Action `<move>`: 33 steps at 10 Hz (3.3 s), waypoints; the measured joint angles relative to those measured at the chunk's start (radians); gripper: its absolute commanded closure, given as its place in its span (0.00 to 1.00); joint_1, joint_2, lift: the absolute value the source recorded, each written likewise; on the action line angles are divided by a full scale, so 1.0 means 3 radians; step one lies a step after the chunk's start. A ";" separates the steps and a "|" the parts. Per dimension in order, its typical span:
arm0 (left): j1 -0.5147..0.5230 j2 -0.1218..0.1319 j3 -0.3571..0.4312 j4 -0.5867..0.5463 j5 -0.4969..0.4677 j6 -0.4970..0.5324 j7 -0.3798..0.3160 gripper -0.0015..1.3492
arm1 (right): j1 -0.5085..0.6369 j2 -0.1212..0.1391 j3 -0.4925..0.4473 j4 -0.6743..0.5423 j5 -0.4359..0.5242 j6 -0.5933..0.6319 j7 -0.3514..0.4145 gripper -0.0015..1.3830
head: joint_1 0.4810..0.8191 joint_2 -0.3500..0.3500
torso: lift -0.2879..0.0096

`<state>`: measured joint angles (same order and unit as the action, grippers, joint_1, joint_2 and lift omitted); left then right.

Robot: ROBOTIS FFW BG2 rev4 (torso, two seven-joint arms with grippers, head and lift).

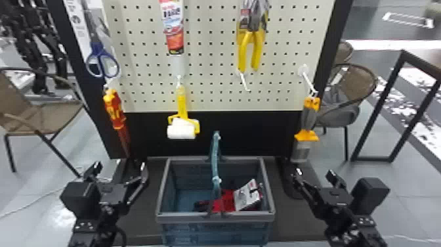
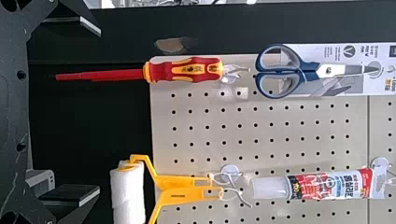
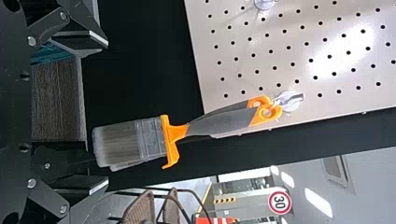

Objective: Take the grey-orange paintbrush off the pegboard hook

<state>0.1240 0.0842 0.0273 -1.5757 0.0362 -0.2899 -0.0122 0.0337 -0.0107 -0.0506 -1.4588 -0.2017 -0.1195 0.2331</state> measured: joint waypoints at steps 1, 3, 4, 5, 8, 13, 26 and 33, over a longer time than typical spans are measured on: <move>0.0000 0.0000 0.0001 0.0000 0.0000 -0.0002 0.0000 0.09 | 0.0000 -0.0001 0.0000 0.0000 -0.0002 0.0000 0.0000 0.19 | 0.20 0.50 | 0.63; 0.0003 0.0000 0.0004 0.0000 -0.0001 -0.0007 0.0000 0.09 | 0.0000 -0.0005 0.0000 -0.0005 -0.0003 -0.0003 0.0000 0.19 | 0.20 0.50 | 0.63; 0.0005 0.0000 0.0006 0.0001 -0.0001 -0.0009 0.0000 0.09 | 0.0000 -0.0005 0.0000 -0.0005 -0.0003 -0.0005 0.0000 0.19 | 0.20 0.50 | 0.63; 0.0006 0.0000 0.0006 0.0001 -0.0002 -0.0008 0.0000 0.09 | 0.0000 -0.0005 0.0000 -0.0005 -0.0003 -0.0005 0.0000 0.19 | 0.20 0.50 | 0.63; 0.0010 0.0001 0.0010 0.0000 -0.0003 -0.0005 0.0000 0.09 | -0.0037 -0.0053 0.0000 0.0018 -0.0025 -0.0005 0.0052 0.19 | 0.20 0.50 | 0.63; 0.0021 -0.0002 0.0012 -0.0002 0.0002 -0.0012 0.0000 0.09 | -0.0324 -0.0253 -0.0131 0.0114 -0.0052 0.0065 0.0451 0.19 | 0.20 0.50 | 0.63; 0.0021 -0.0082 0.0008 0.0001 -0.0021 0.0018 -0.0077 0.09 | -0.1536 -0.0613 -0.0153 0.1297 -0.0028 0.0245 0.2089 0.19 | 0.20 0.50 | 0.63; 0.0017 -0.0117 0.0005 0.0006 -0.0033 0.0035 -0.0097 0.09 | -0.1911 -0.0706 0.0250 0.1670 -0.0086 0.0245 0.2358 0.19 | 0.20 0.50 | 0.63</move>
<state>0.1290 0.0492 0.0289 -1.5739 0.0263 -0.2793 -0.0413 -0.5395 -0.2224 0.0242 -0.9578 -0.2276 -0.0460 0.9406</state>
